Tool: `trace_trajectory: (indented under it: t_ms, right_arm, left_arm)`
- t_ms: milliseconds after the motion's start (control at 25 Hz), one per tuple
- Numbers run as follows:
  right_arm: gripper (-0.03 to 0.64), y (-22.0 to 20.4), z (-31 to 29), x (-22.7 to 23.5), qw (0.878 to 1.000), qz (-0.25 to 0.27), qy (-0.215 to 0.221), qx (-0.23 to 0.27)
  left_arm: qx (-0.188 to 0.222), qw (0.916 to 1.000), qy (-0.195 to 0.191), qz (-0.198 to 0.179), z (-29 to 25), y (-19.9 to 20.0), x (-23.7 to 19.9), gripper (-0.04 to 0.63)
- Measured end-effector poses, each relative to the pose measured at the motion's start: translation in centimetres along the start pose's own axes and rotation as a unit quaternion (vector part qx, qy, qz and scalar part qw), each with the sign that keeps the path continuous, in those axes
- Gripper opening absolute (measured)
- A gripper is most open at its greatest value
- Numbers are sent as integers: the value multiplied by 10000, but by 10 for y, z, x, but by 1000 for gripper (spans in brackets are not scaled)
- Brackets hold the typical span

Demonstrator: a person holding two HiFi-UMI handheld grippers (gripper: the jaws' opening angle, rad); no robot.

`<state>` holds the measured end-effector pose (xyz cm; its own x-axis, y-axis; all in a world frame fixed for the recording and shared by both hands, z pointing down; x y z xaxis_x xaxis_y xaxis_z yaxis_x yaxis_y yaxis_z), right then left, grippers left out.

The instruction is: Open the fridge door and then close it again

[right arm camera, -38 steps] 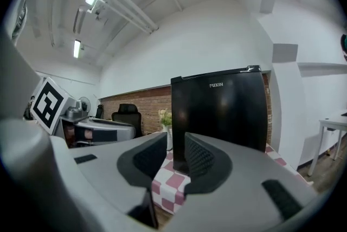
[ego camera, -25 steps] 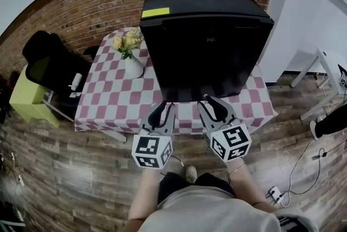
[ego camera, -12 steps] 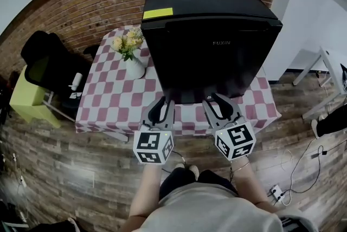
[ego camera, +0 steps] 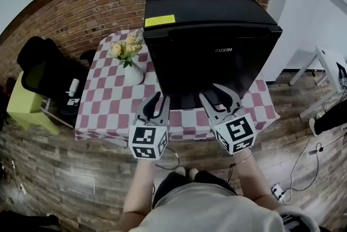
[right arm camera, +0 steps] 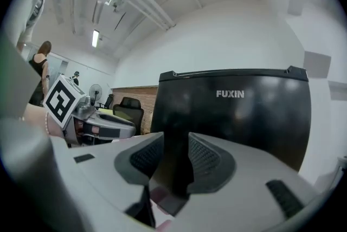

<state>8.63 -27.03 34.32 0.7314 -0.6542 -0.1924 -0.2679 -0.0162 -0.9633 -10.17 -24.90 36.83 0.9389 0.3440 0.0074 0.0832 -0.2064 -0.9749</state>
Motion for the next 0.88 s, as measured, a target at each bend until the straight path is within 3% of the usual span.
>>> trace_trajectory:
  t_ms: [280,600,880]
  right_arm:
    - [138,44,-8,15,9957,911,-112,106]
    - [164,94,-18,33,9777,2062,-386,122]
    - [193,121,-22,46,9681,2483,-338,90]
  left_arm:
    - [108,9999,-72,-30,-11,16,-21,114]
    - [255,9994,-250,13,-32,32,-37,160]
    - [145,9979,-631,45,-47,31,-43,201]
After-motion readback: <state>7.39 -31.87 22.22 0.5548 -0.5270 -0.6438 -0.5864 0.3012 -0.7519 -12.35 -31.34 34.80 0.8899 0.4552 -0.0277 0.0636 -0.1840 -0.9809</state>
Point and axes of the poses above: the fingertips, and each gripper's own axes: z backward along the fingers, x to its right, y out of its top, the point moved 7 cm from there along z, backward along the fingers, and after that the axes turned 6 degrees about -x, right-handed, at the moved point
